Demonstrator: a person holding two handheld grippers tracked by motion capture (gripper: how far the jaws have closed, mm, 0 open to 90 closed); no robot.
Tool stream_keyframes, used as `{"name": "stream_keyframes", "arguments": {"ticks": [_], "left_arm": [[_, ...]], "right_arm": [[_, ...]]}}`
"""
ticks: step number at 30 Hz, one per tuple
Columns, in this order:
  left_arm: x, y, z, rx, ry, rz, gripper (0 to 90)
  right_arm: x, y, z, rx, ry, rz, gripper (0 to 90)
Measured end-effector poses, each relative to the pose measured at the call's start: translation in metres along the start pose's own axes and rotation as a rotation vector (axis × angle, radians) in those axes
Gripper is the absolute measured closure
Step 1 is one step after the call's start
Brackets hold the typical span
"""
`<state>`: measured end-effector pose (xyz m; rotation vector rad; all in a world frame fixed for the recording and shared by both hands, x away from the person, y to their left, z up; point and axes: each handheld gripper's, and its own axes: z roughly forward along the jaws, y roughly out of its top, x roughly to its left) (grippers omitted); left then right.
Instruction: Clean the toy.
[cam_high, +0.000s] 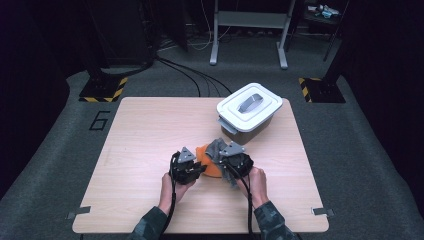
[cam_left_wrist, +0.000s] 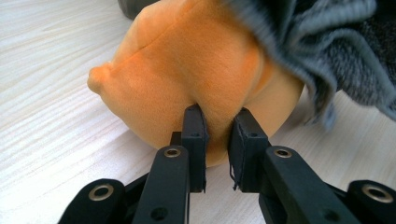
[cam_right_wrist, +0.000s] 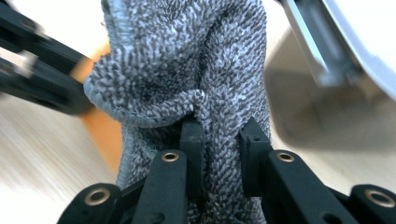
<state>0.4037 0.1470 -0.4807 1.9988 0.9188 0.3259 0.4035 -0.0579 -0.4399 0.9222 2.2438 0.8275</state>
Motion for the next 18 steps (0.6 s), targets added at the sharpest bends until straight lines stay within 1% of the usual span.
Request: {"name": "stream_keyframes", "arguments": {"ticks": [1,2,3,4,5,6,7,8,9,10,11,12,13,14,15,16,17,18], "left_arm": [[0.000,-0.001,0.000,-0.002,0.005,0.010,77.4],[0.001,-0.001,0.000,0.001,0.006,0.014,77.4],[0.002,-0.002,0.000,-0.006,0.000,0.007,77.3],[0.003,-0.002,0.000,-0.002,0.001,0.010,77.1],[0.003,-0.002,0.001,0.003,0.000,0.010,76.8],[0.003,-0.002,0.001,-0.001,-0.004,0.004,75.0],[0.002,-0.001,0.002,0.003,0.011,0.013,70.8],[0.002,-0.001,0.002,0.000,0.013,0.011,65.1],[0.002,0.000,0.002,-0.002,0.014,0.015,57.6],[0.000,0.001,0.001,0.006,0.043,0.031,50.8],[0.000,0.002,0.000,0.007,0.045,0.042,41.2],[0.001,0.002,-0.001,0.010,0.038,0.055,38.0],[0.001,0.002,0.000,0.018,0.062,0.074,35.9],[0.001,0.003,0.001,0.021,0.057,0.092,31.7],[0.001,0.003,0.004,0.016,0.029,0.102,32.2],[0.000,0.002,0.008,0.026,0.032,0.120,35.6],[-0.002,0.000,0.013,0.030,0.038,0.142,41.9],[-0.003,-0.002,0.017,0.020,0.036,0.140,47.6]], "right_arm": [[-0.006,-0.005,0.000,0.010,0.005,0.023,76.0],[-0.012,-0.010,0.001,0.017,-0.005,0.040,76.0],[-0.016,-0.015,0.003,0.032,-0.015,0.071,76.0],[-0.021,-0.022,0.005,0.037,-0.002,0.100,75.9],[-0.023,-0.025,0.007,0.045,0.004,0.118,76.0],[-0.024,-0.029,0.009,0.045,-0.006,0.116,75.9],[-0.023,-0.030,0.010,0.041,-0.007,0.121,76.0],[-0.023,-0.031,0.012,0.039,-0.005,0.108,76.0],[-0.021,-0.029,0.012,0.040,-0.015,0.107,76.1],[-0.021,-0.028,0.013,0.047,-0.022,0.100,76.0],[-0.022,-0.028,0.015,0.043,-0.023,0.102,76.1],[-0.023,-0.027,0.015,0.049,-0.020,0.105,76.1],[-0.025,-0.028,0.016,0.046,-0.016,0.103,76.0],[-0.025,-0.028,0.017,0.042,-0.017,0.127,76.0],[-0.027,-0.028,0.017,0.041,-0.014,0.132,76.0],[-0.028,-0.029,0.018,0.042,-0.016,0.136,76.0],[-0.028,-0.029,0.018,0.035,-0.015,0.132,76.0],[-0.028,-0.028,0.019,0.030,-0.013,0.122,76.0]]}}
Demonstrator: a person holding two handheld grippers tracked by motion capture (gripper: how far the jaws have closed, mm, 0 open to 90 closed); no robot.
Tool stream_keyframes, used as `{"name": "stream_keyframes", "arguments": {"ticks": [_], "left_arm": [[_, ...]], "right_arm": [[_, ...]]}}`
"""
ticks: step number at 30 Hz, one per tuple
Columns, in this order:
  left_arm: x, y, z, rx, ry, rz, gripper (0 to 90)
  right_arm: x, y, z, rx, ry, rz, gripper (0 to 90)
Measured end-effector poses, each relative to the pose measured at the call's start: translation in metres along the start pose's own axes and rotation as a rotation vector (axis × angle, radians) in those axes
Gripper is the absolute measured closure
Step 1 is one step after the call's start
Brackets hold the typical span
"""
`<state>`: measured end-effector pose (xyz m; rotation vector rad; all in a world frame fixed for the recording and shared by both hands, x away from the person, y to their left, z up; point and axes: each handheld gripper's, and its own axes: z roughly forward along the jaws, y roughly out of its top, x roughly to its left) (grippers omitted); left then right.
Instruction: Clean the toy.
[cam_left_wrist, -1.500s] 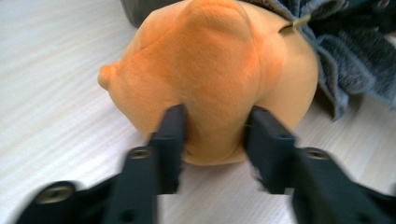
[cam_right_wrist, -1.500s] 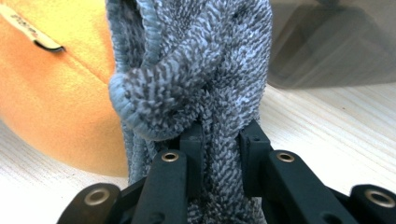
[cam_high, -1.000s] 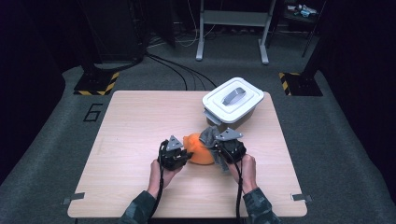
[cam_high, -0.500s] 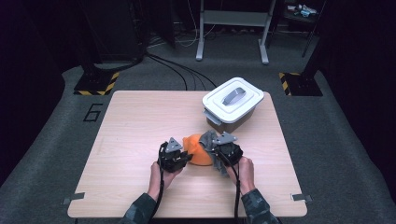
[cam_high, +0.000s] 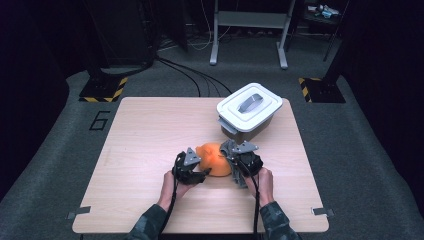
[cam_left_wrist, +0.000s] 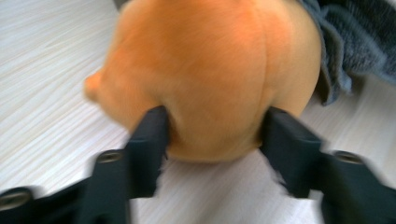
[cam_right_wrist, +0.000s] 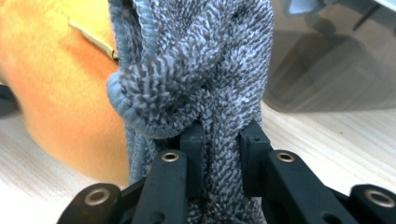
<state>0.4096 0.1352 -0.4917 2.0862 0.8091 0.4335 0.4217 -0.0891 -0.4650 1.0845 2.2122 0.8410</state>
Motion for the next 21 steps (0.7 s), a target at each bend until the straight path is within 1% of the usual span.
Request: {"name": "stream_keyframes", "arguments": {"ticks": [1,2,3,4,5,6,7,8,9,10,12,13,14,15,16,17,18,19,20,21], "left_arm": [[0.000,0.000,0.001,-0.011,0.004,-0.021,55.0],[0.001,0.000,0.000,-0.014,0.003,-0.027,58.9],[0.002,-0.001,-0.002,-0.024,0.000,-0.043,63.0],[0.003,-0.001,-0.003,-0.027,-0.005,-0.065,66.0],[0.005,-0.001,-0.006,-0.028,-0.010,-0.077,68.5],[0.006,0.000,-0.008,-0.028,-0.019,-0.096,69.9],[0.007,0.000,-0.011,-0.028,-0.031,-0.116,71.3],[0.008,0.000,-0.012,-0.028,-0.040,-0.124,71.8],[0.008,0.000,-0.013,-0.032,-0.056,-0.156,72.0],[0.009,-0.001,-0.014,-0.031,-0.067,-0.171,72.1],[0.005,0.000,-0.016,-0.024,-0.069,-0.184,72.2],[0.004,0.002,-0.017,-0.018,-0.074,-0.181,72.2],[0.002,0.003,-0.019,-0.011,-0.077,-0.186,72.2],[-0.001,0.006,-0.020,-0.007,-0.075,-0.191,72.2],[-0.001,0.007,-0.021,0.000,-0.073,-0.194,72.2],[0.000,0.006,-0.021,0.004,-0.067,-0.202,72.2],[0.001,0.005,-0.020,0.007,-0.070,-0.203,72.2],[0.003,0.003,-0.019,0.008,-0.075,-0.217,72.2],[0.005,0.000,-0.018,-0.001,-0.084,-0.229,72.3],[0.006,0.000,-0.017,-0.001,-0.077,-0.220,72.3]], "right_arm": [[0.003,0.001,0.001,-0.001,-0.014,0.002,76.0],[0.003,0.001,0.001,-0.007,-0.018,-0.002,76.0],[0.003,0.002,-0.001,-0.002,-0.014,-0.007,75.9],[0.002,0.003,-0.001,-0.009,-0.012,-0.014,75.9],[0.001,0.005,-0.003,-0.013,-0.006,0.001,75.9],[0.000,0.007,-0.006,-0.018,0.003,0.002,75.9],[0.000,0.010,-0.012,-0.033,0.001,0.004,75.9],[0.001,0.014,-0.017,-0.045,0.002,-0.006,75.8],[0.003,0.016,-0.021,-0.061,-0.001,-0.017,75.8],[0.006,0.019,-0.026,-0.082,0.006,-0.022,75.8],[0.014,0.027,-0.035,-0.116,0.043,-0.049,75.8],[0.019,0.031,-0.038,-0.121,0.066,-0.056,75.8],[0.026,0.035,-0.041,-0.135,0.080,-0.061,75.8],[0.032,0.039,-0.043,-0.139,0.090,-0.087,75.8],[0.039,0.043,-0.042,-0.118,0.093,-0.106,75.7],[0.044,0.044,-0.039,-0.101,0.077,-0.114,75.8],[0.045,0.043,-0.035,-0.090,0.063,-0.120,75.9],[0.044,0.042,-0.031,-0.077,0.065,-0.115,75.9],[0.040,0.040,-0.027,-0.068,0.068,-0.110,75.9],[0.034,0.037,-0.023,-0.060,0.065,-0.108,76.0]]}}
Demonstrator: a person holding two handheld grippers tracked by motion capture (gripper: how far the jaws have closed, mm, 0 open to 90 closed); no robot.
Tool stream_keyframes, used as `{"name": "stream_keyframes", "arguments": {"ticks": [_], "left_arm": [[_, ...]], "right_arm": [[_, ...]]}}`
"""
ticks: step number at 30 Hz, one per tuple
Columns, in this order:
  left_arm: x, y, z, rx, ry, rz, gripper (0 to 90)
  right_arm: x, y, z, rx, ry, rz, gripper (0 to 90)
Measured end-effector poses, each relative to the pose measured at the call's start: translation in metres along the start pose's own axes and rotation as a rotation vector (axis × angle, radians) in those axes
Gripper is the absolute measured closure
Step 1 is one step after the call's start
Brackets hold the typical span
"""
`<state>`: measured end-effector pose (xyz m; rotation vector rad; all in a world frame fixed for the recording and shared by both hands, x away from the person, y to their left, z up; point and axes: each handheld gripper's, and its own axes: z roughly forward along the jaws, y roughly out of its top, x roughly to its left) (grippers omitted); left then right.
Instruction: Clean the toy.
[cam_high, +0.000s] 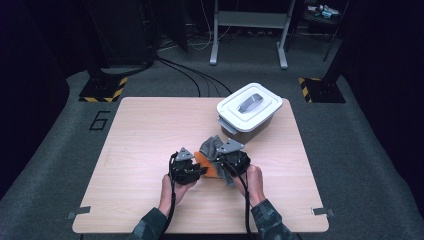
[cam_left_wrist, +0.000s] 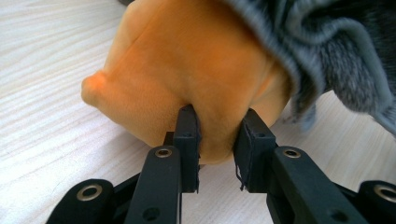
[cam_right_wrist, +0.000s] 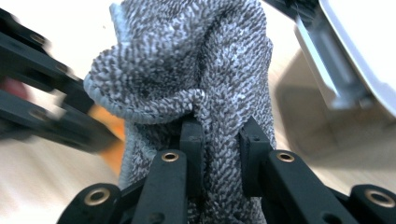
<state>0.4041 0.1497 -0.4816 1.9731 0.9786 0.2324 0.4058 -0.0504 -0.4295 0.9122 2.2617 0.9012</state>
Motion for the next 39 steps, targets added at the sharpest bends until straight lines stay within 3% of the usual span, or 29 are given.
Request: {"name": "stream_keyframes", "arguments": {"ticks": [6,7,10,13,15,16,18,20,22,24,26,31,34,36,39], "left_arm": [[0.006,-0.003,0.002,-0.006,-0.001,0.006,72.2],[0.006,-0.004,0.003,-0.012,-0.007,0.000,72.1],[0.005,-0.004,0.003,-0.010,0.013,0.027,70.3],[-0.003,-0.002,0.002,-0.025,0.062,0.126,53.5],[-0.010,0.000,0.001,-0.026,0.121,0.191,39.7],[-0.012,0.001,0.002,-0.034,0.121,0.216,35.4],[-0.015,0.003,0.004,-0.035,0.145,0.268,34.1],[-0.016,0.003,0.009,-0.037,0.142,0.303,41.7],[-0.014,0.004,0.010,-0.048,0.123,0.289,54.1],[-0.010,0.004,0.008,-0.062,0.094,0.232,65.5],[-0.007,0.005,0.005,-0.069,0.082,0.179,70.1],[-0.008,0.011,-0.006,-0.066,0.039,0.085,72.1],[-0.014,0.014,-0.010,-0.061,0.044,0.081,72.1],[-0.015,0.013,-0.010,-0.057,0.046,0.063,72.0],[-0.012,0.010,-0.008,-0.046,0.051,0.045,72.0]], "right_arm": [[-0.022,-0.024,0.006,0.036,-0.040,0.079,76.0],[-0.026,-0.031,0.008,0.058,-0.044,0.109,76.0],[-0.032,-0.042,0.014,0.083,-0.049,0.131,76.0],[-0.033,-0.043,0.016,0.071,-0.050,0.167,75.9],[-0.034,-0.040,0.015,0.071,-0.054,0.154,76.0],[-0.034,-0.039,0.016,0.074,-0.053,0.153,75.9],[-0.035,-0.039,0.016,0.075,-0.057,0.155,76.0],[-0.035,-0.038,0.016,0.076,-0.061,0.157,75.9],[-0.036,-0.038,0.016,0.074,-0.066,0.165,75.9],[-0.037,-0.037,0.014,0.064,-0.067,0.163,75.8],[-0.037,-0.033,0.008,0.051,-0.066,0.153,75.8],[-0.030,-0.015,-0.015,-0.015,-0.050,0.119,75.7],[-0.017,-0.001,-0.027,-0.053,-0.023,0.064,75.7],[-0.006,0.007,-0.029,-0.052,-0.004,0.034,75.7],[0.006,0.009,-0.014,0.009,-0.009,-0.005,75.8]]}}
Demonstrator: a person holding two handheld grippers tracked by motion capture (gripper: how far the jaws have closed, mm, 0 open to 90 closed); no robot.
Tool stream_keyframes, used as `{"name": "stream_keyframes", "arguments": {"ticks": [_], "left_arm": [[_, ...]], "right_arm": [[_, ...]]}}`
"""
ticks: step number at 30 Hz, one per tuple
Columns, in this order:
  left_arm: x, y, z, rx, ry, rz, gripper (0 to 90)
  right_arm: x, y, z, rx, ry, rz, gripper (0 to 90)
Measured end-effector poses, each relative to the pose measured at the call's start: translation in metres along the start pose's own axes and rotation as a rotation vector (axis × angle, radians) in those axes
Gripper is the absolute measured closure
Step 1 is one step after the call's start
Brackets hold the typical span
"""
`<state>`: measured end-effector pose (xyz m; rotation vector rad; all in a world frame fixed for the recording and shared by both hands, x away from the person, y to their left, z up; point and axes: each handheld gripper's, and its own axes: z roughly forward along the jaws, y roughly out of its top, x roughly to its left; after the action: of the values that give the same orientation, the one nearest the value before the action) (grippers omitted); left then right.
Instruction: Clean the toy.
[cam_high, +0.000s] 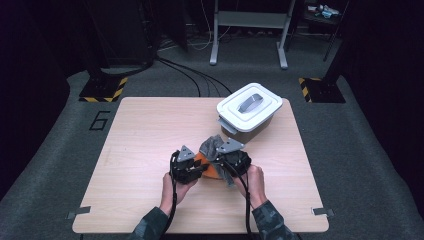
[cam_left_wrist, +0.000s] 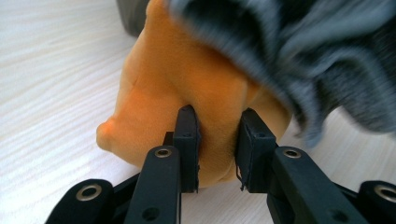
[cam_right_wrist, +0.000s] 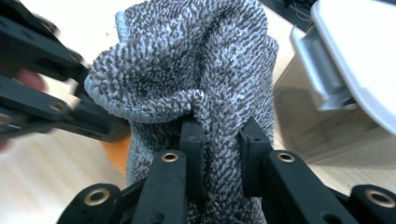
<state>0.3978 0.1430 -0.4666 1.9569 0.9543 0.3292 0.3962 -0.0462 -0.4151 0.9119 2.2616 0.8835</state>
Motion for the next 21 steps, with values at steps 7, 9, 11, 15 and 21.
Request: {"name": "stream_keyframes", "arguments": {"ticks": [7,9,11,15,21], "left_arm": [[0.007,-0.005,0.006,-0.006,0.002,-0.007,72.0],[0.008,-0.006,0.006,-0.011,0.002,-0.011,71.9],[0.009,-0.007,0.007,-0.012,-0.006,-0.012,71.2],[0.010,-0.006,0.007,-0.028,-0.023,0.019,59.0],[0.018,-0.008,0.008,0.006,-0.020,0.157,30.9]], "right_arm": [[-0.020,-0.021,0.019,0.061,-0.014,0.060,76.0],[-0.029,-0.032,0.024,0.077,-0.030,0.101,76.0],[-0.036,-0.042,0.028,0.100,-0.033,0.126,76.0],[-0.039,-0.049,0.032,0.094,-0.028,0.149,76.0],[-0.042,-0.049,0.033,0.105,-0.044,0.163,75.9]]}}
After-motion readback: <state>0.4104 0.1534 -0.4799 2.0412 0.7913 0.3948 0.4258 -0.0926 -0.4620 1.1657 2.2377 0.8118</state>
